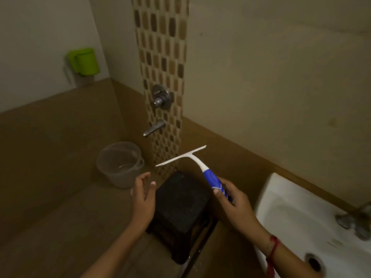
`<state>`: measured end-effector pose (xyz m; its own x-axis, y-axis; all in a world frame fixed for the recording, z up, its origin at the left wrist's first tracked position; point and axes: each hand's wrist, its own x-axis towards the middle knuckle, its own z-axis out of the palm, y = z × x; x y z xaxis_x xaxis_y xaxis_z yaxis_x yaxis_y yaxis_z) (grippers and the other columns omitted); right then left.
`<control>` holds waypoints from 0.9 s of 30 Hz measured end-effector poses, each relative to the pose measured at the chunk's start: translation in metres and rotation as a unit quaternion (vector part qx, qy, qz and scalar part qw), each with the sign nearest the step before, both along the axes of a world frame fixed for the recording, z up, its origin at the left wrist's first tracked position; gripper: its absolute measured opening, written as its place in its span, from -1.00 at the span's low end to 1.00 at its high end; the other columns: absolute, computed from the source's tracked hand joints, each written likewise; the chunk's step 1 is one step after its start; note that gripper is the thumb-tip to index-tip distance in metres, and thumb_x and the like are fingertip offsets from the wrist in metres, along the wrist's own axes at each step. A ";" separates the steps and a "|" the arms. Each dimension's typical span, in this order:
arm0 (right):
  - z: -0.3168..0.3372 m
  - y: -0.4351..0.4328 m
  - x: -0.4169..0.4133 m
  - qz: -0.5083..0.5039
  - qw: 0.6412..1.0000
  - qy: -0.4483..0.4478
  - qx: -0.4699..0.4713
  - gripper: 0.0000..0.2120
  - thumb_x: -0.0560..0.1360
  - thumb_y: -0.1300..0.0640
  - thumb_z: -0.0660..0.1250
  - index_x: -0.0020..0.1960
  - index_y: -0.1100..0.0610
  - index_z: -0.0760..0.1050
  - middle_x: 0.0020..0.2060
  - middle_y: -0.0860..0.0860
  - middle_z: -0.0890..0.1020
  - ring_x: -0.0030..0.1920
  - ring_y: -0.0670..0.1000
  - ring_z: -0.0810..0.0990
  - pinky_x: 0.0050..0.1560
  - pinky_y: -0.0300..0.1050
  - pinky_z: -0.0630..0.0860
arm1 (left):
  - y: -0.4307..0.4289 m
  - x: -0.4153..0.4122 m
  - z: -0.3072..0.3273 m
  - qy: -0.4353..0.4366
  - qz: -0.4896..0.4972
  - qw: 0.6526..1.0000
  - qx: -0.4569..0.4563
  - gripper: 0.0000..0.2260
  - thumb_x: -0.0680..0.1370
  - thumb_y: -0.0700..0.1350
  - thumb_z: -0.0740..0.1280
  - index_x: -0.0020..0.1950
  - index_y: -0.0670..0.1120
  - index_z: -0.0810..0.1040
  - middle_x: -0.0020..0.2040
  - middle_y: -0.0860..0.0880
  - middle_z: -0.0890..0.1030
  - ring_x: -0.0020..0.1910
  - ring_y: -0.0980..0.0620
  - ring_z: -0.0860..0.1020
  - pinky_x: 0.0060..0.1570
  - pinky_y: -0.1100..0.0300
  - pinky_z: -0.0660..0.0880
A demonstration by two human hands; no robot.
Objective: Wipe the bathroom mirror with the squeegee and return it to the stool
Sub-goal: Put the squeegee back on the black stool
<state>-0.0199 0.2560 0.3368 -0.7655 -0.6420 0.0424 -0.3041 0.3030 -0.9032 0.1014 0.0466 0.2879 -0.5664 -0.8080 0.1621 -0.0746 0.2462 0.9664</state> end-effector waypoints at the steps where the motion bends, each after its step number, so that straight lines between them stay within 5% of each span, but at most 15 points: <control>1: -0.007 -0.006 -0.001 0.006 1.000 -0.014 0.011 -0.59 0.49 -0.09 0.20 0.32 -0.02 0.37 0.08 -0.13 0.57 0.00 -0.26 0.54 -0.11 -0.42 0.46 | -0.005 0.003 -0.007 -0.022 0.002 1.000 0.002 -0.76 0.57 -0.22 0.24 0.17 0.04 0.41 0.15 -0.06 0.51 0.17 -0.02 0.47 0.20 0.03 0.42; 4: -0.029 -0.023 -0.006 0.010 0.997 -0.062 0.035 -0.62 0.52 -0.02 0.23 0.32 -0.01 0.36 0.12 -0.11 0.56 0.07 -0.23 0.53 0.02 -0.28 0.52 | -0.016 0.007 -0.026 -0.076 -0.011 0.997 0.018 -0.78 0.57 -0.18 0.24 0.18 0.06 0.40 0.16 -0.02 0.51 0.20 -0.04 0.46 0.23 -0.08 0.40; 9: -0.069 -0.053 -0.018 -0.015 0.990 -0.123 0.061 -0.64 0.53 0.04 0.25 0.31 0.01 0.38 0.13 -0.09 0.55 0.08 -0.20 0.52 -0.04 -0.36 0.48 | -0.027 -0.001 -0.060 -0.141 0.009 0.990 0.021 -0.79 0.55 -0.22 0.27 0.17 -0.06 0.44 0.11 0.01 0.51 0.16 -0.03 0.45 0.15 0.32 0.17; 12: -0.095 -0.073 -0.026 -0.031 0.985 -0.154 0.070 -0.65 0.53 0.07 0.25 0.30 0.03 0.38 0.11 -0.08 0.55 0.09 -0.15 0.52 0.08 -0.22 0.50 | -0.027 -0.010 -0.087 -0.178 -0.012 0.984 0.012 -0.80 0.54 -0.22 0.28 0.16 -0.08 0.47 0.09 0.02 0.53 0.11 0.04 0.42 0.18 0.25 0.15; 19: -0.180 -0.102 -0.038 -0.149 0.957 -0.239 0.074 -0.73 0.53 0.08 0.25 0.21 0.09 0.46 -0.01 -0.02 0.61 0.00 -0.09 0.57 -0.01 -0.18 0.50 | -0.020 -0.021 -0.175 -0.264 -0.080 0.961 0.014 -0.77 0.48 -0.29 0.35 0.12 -0.16 0.50 0.04 -0.08 0.58 -0.01 -0.08 0.52 0.17 0.06 0.34; 23: -0.232 -0.115 -0.049 -0.188 0.946 -0.251 0.087 -0.76 0.54 0.06 0.24 0.18 0.08 0.47 -0.08 0.02 0.62 -0.08 -0.03 0.60 -0.08 -0.10 0.55 | -0.039 -0.033 -0.221 -0.306 -0.120 0.944 -0.016 -0.77 0.50 -0.28 0.32 0.15 -0.16 0.49 0.08 -0.08 0.56 0.08 -0.08 0.49 0.11 0.25 0.28; 27: -0.271 -0.128 -0.059 -0.201 0.945 -0.238 0.104 -0.74 0.55 0.10 0.23 0.21 0.15 0.46 -0.02 0.14 0.61 -0.01 0.09 0.58 -0.04 -0.08 0.51 | -0.067 -0.047 -0.255 -0.331 -0.137 0.933 -0.042 -0.76 0.53 -0.25 0.27 0.20 -0.16 0.47 0.12 -0.10 0.56 0.11 -0.07 0.49 0.17 0.17 0.31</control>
<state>-0.0789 0.1282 0.0655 -0.8502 -0.2513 -0.4627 0.2988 0.4932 -0.8170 0.0541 -0.0206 0.0330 -0.7481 -0.6187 -0.2400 -0.5716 0.4170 0.7067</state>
